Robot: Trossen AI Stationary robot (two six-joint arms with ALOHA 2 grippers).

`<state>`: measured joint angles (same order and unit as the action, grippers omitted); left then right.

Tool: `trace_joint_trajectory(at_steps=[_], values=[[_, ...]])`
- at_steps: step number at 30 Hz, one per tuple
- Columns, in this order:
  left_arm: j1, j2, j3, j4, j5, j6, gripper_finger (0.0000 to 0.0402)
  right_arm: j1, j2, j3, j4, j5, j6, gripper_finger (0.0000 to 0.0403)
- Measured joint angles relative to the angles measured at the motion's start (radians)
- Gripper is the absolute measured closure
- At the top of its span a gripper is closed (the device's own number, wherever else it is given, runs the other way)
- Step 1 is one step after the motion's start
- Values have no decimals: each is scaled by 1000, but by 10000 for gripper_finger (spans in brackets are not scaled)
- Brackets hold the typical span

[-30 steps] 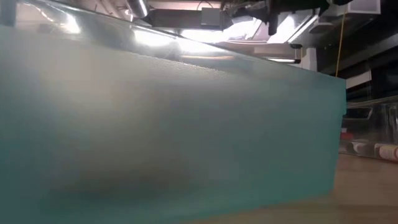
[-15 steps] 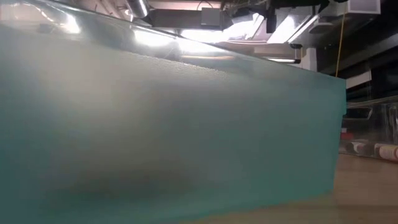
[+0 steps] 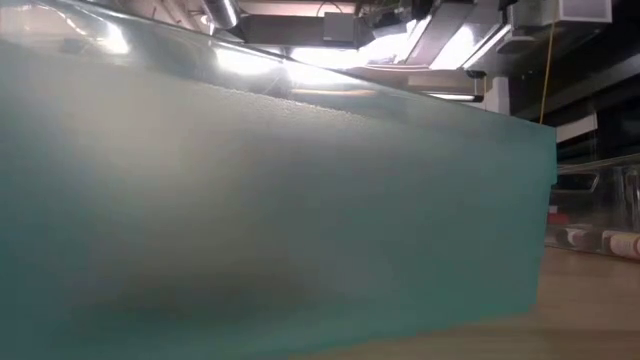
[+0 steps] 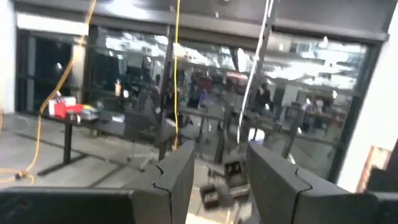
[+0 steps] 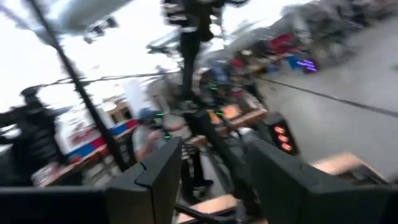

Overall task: Pick & Place Food Item
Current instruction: Return to Home Position

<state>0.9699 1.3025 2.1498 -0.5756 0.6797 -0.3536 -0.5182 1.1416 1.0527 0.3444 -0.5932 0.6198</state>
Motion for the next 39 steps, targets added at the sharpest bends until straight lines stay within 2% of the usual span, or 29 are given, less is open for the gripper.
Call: trace_joint_trajectory(at_steps=[6,8,10,14,19,23,27,31,34,39], values=[[40,-46,0,-169,156,197,261,30,0,0,31,-77,-42,218],[41,-65,0,-237,158,239,261,43,-5,-1,36,-92,-77,218],[41,-88,-1,-288,111,266,261,52,-19,-1,42,-135,-125,218],[41,-170,-2,-359,-78,323,261,45,-97,-2,33,-231,-180,218],[38,-269,-64,-373,-131,285,260,-9,-284,-107,31,-259,-201,218],[38,-401,-255,-332,-164,223,260,-52,-469,-283,38,-196,-186,218],[38,-578,-556,-46,-139,98,260,-53,-593,-474,105,-85,-146,218],[38,-745,-858,193,-168,-6,260,-47,-686,-642,361,-19,-72,218],[38,-871,-1021,227,-240,-23,260,-40,-712,-743,430,39,-70,218],[38,-1036,-1216,223,-334,-15,260,-40,-716,-834,379,105,-88,218]])
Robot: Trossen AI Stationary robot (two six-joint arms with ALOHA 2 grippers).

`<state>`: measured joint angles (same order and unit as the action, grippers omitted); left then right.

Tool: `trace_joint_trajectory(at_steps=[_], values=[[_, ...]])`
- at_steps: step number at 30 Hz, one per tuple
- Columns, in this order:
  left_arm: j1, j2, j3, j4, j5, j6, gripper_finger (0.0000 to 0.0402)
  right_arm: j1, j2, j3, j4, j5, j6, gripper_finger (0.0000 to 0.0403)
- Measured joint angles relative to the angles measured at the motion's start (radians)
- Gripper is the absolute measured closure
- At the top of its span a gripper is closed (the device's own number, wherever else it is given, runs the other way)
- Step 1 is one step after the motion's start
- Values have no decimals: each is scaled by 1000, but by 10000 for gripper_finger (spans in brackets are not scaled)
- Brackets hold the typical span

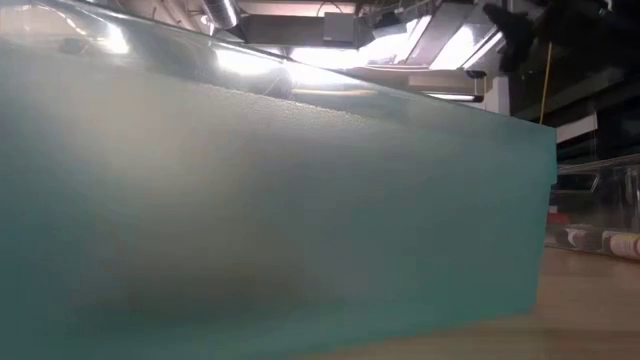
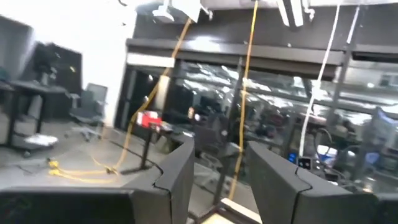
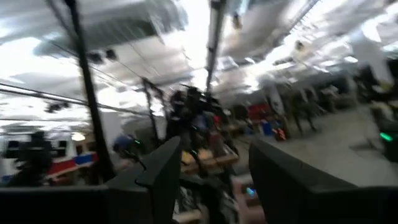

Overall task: Pick & Place Food Item
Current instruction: Return to Home Position

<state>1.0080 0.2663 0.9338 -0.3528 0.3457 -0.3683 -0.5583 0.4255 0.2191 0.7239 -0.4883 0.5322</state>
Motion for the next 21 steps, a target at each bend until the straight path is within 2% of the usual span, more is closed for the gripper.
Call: trace_joint_trajectory(at_steps=[9,12,17,21], values=[[0,-266,-246,-30,-141,12,260,-18,0,-45,-130,92,-72,218],[2,-257,-273,-110,-131,16,260,-23,0,-45,-164,92,-73,218],[8,-264,-347,-90,-155,18,260,-24,0,-45,-247,91,-103,218],[8,-265,-419,-104,-233,5,260,-24,0,-45,-321,88,-146,217]])
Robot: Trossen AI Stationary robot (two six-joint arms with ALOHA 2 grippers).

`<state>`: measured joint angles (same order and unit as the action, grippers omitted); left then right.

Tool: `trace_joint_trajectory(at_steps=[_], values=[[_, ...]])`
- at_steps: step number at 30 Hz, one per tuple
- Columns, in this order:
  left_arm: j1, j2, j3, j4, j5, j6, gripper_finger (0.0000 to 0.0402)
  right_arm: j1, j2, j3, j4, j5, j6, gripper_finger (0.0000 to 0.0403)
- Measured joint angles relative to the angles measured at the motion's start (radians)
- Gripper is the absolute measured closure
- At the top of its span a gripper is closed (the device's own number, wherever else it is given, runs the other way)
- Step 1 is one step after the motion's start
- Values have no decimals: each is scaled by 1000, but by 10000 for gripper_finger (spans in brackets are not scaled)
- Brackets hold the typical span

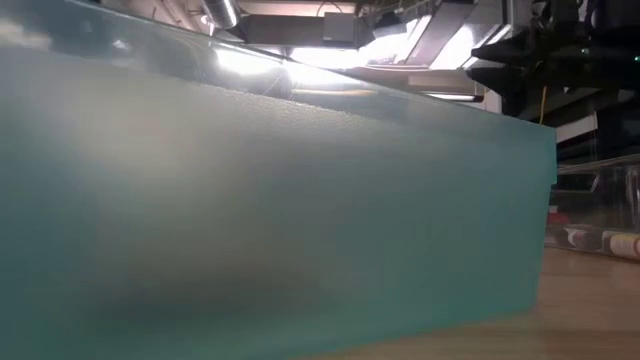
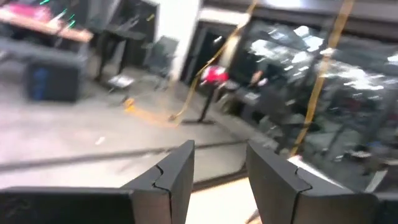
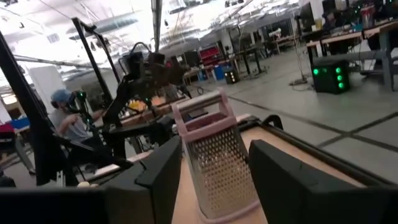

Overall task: Pick & Place Food Item
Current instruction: Return to Home Position

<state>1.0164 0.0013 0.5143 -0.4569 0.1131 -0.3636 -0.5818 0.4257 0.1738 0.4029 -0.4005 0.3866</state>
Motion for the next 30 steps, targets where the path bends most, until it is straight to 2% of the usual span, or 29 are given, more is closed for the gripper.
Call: trace_joint_trajectory(at_steps=[4,11,20,25,30], values=[[0,0,-90,12,-69,-31,260,0,0,0,-14,-20,-9,217],[0,-1,-235,11,-195,-64,260,0,0,0,-53,-115,10,217],[-1,1,-402,97,-173,-33,260,0,0,0,-244,-116,17,217],[-20,26,-403,112,-140,40,260,0,0,0,-318,-116,-20,217],[-33,27,-404,113,-148,28,260,0,0,0,-436,-116,-122,217]])
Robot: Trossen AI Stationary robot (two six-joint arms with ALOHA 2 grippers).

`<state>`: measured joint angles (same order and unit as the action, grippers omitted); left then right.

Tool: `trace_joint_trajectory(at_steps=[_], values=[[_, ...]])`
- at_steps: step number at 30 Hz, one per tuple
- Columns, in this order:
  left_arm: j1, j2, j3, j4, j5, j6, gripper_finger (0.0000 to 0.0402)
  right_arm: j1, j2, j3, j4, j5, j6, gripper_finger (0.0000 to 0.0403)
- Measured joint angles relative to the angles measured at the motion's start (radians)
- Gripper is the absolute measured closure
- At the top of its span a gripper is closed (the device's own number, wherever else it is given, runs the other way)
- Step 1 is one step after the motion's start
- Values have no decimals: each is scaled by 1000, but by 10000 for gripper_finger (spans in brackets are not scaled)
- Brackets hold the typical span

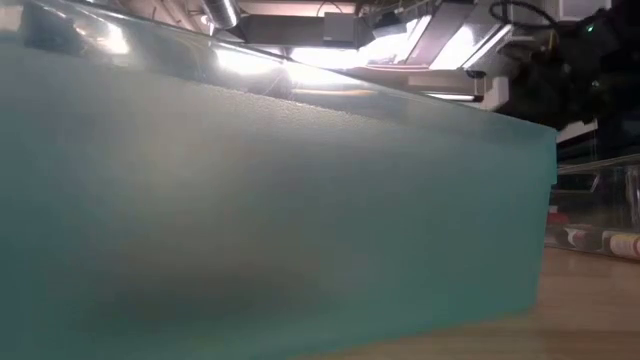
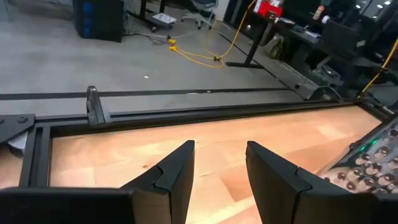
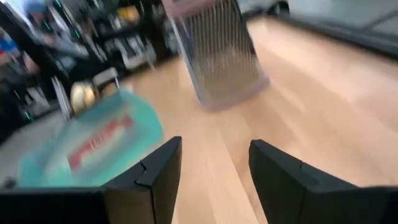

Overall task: Pick & Place Food Item
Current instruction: Return to Home Position

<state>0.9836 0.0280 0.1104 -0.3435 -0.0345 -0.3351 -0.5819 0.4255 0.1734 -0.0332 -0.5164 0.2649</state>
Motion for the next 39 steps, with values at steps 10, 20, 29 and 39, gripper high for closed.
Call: trace_joint_trajectory(at_steps=[10,20,29,39], values=[[0,4,0,-3,14,96,260,0,0,-60,-159,10,-105,218],[0,5,0,-5,53,97,260,2,13,-159,114,139,-73,218],[0,5,0,-5,57,111,260,3,11,-159,138,102,-90,218],[0,5,0,-4,55,87,260,3,11,-159,214,97,-80,218]])
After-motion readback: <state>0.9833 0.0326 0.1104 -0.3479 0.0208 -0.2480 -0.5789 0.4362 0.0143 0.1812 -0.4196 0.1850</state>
